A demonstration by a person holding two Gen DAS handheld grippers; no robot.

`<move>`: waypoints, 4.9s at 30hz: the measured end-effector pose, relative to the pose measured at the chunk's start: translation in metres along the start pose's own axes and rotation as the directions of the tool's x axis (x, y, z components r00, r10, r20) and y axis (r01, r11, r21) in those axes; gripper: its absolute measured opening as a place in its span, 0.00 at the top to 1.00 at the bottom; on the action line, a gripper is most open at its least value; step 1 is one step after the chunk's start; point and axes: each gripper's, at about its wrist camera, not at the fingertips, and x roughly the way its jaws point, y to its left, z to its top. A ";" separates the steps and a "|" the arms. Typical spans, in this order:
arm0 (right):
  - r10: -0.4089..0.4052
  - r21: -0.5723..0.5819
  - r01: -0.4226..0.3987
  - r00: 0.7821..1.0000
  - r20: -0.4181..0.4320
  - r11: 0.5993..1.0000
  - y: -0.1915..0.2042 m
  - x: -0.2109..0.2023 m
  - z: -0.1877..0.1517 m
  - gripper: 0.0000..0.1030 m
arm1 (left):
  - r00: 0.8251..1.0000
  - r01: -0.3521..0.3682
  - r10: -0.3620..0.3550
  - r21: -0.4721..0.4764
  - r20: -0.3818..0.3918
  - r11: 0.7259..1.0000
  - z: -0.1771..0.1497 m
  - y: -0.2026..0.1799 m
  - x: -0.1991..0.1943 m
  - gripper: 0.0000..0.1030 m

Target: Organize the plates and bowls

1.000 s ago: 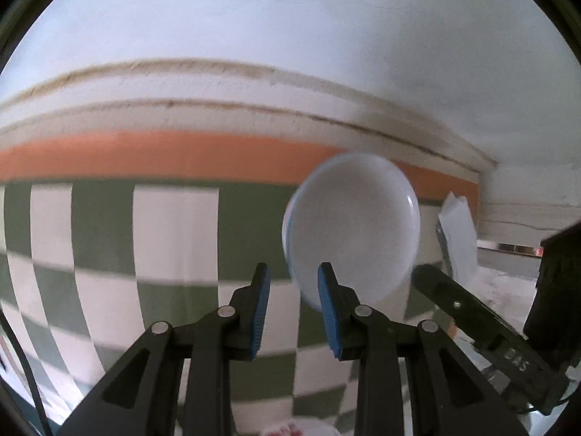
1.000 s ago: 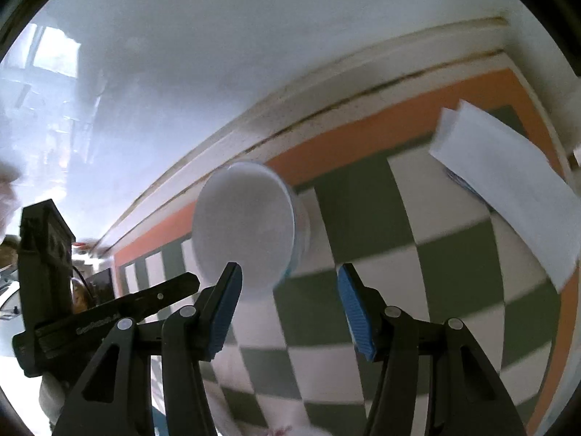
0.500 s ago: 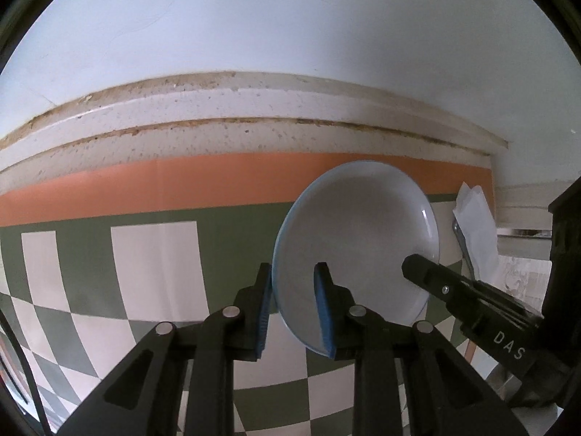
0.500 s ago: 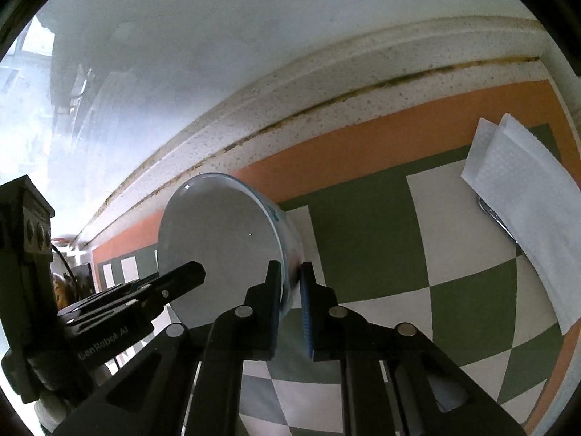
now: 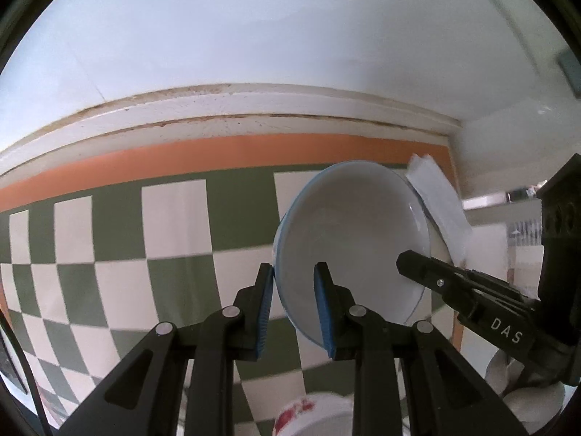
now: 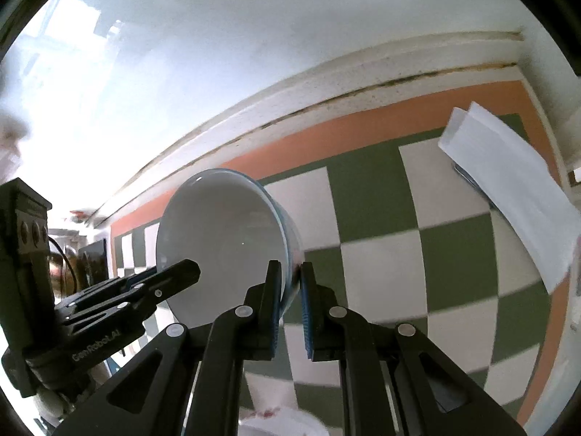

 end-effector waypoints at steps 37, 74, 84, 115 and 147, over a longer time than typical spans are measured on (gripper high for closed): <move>-0.035 0.069 0.036 0.999 -0.023 0.997 -0.021 -0.035 -0.246 0.88 | 0.989 -0.041 0.057 0.112 -0.140 0.993 -0.194 -0.009 0.005 0.80; -0.082 0.053 0.084 0.996 -0.038 0.995 -0.013 -0.035 -0.241 0.84 | 0.988 -0.086 0.097 0.093 -0.121 0.992 -0.205 -0.008 -0.007 0.76; -0.167 -0.049 0.170 0.984 0.061 0.984 0.019 -0.086 -0.276 0.59 | 0.994 -0.105 0.103 0.109 0.023 0.989 -0.231 -0.004 -0.075 0.53; -0.226 -0.104 0.266 0.928 0.296 0.958 0.060 -0.225 -0.367 0.11 | 0.978 -0.072 0.053 0.086 0.201 0.994 -0.304 -0.018 -0.181 0.01; 0.119 0.242 -0.108 0.992 -0.030 0.964 -0.076 0.012 -0.247 0.26 | 0.944 0.089 -0.119 -0.110 -0.309 0.990 -0.165 0.027 0.054 0.54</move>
